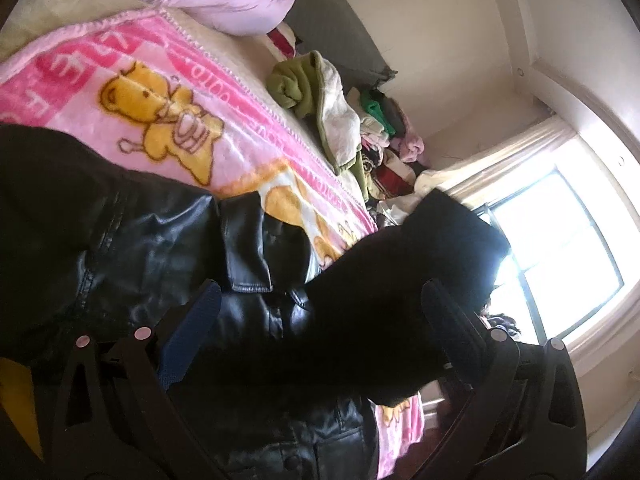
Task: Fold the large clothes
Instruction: 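Carry the held sleeve with the right tool across the jacket front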
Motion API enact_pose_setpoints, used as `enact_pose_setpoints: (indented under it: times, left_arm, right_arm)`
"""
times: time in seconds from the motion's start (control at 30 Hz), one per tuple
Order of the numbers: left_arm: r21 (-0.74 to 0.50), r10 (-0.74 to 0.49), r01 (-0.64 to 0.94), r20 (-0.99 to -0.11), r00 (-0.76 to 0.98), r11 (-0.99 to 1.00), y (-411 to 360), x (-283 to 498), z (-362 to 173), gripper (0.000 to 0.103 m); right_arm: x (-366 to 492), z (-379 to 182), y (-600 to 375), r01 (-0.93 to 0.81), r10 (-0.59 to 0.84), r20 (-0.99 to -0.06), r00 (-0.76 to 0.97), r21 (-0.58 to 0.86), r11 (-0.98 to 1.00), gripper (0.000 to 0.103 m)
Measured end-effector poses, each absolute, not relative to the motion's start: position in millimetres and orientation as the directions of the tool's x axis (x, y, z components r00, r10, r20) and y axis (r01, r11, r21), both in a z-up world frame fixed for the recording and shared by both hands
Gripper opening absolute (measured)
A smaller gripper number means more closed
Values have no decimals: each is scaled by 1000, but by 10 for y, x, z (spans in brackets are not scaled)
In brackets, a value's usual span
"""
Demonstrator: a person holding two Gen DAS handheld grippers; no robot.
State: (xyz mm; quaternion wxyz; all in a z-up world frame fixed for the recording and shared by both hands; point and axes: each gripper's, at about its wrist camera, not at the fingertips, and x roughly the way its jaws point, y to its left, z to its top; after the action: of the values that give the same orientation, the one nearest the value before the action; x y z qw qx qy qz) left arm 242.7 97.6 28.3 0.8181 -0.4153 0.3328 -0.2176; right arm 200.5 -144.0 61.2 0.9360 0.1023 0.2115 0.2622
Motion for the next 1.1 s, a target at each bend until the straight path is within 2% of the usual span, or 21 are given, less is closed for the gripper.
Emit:
enact_pose_setpoints:
  times: [0.17,0.23,0.27,0.33,0.37,0.4,0.43,0.57,0.67,0.83,0.9,0.93,1.0,1.07,1.1]
  left_arm:
    - [-876,-683,87,-305,663,475,1025,2435,201,94]
    - [-883,-684,71,-308,661,465,1053,2442,167,94]
    - [-884,-686,57,-316,656,463,1065,2446,136,94]
    - [-883,-688,34,-340,641,468,1073,2458,77,94]
    - [-881,-686,13,-359,633,473,1078,2465,33,94]
    - [-883,-686,1,-364,630,469,1092,2464,-2,94]
    - [-884,-685,-14,-372,627,467,1106,2459,-40,94]
    - [-860,-657,-86,-445,608,503,1141,2447,-225,94]
    - [-850,-649,-134,-482,588,510,1166,2425,-391,94]
    - [-782,-606,-216,-598,525,585,1094,2407,-680,93]
    - [-766,-584,-206,-608,538,609,1062,2397,-687,93]
    - [-749,-565,-193,-619,545,634,1031,2377,-658,92]
    - [-703,-521,-174,-648,555,690,973,2338,-598,78]
    - [-624,-455,-166,-702,549,763,896,2314,-552,49]
    - [-610,-442,-158,-706,553,777,876,2298,-529,41]
  right_arm:
    - [2090,224,-1243,-430,508,-455,732,269,862,9]
    - [2136,58,-1201,-430,513,-495,701,281,858,10]
    - [2135,-4,-1177,-437,523,-508,685,288,852,14]
    - [2085,-70,-1116,-458,539,-533,652,290,840,29]
    - [2066,-105,-1082,-466,543,-554,631,289,836,51]
    - [2055,-135,-1065,-468,543,-568,619,289,835,63]
    - [2030,-179,-1039,-474,546,-587,598,290,831,63]
    - [1900,-274,-1024,-502,562,-632,534,298,812,90]
    - [1757,-267,-1148,-500,578,-632,516,326,802,93]
    - [1710,-192,-1522,-418,567,-626,534,388,822,94]
    - [1686,-162,-1671,-384,554,-619,556,400,833,94]
    - [1657,-132,-1773,-359,539,-616,574,403,842,94]
    - [1628,-107,-1925,-322,516,-612,600,405,856,94]
    - [1641,-92,-2073,-289,493,-608,622,407,866,94]
    - [1645,-83,-2157,-268,478,-605,637,407,873,94]
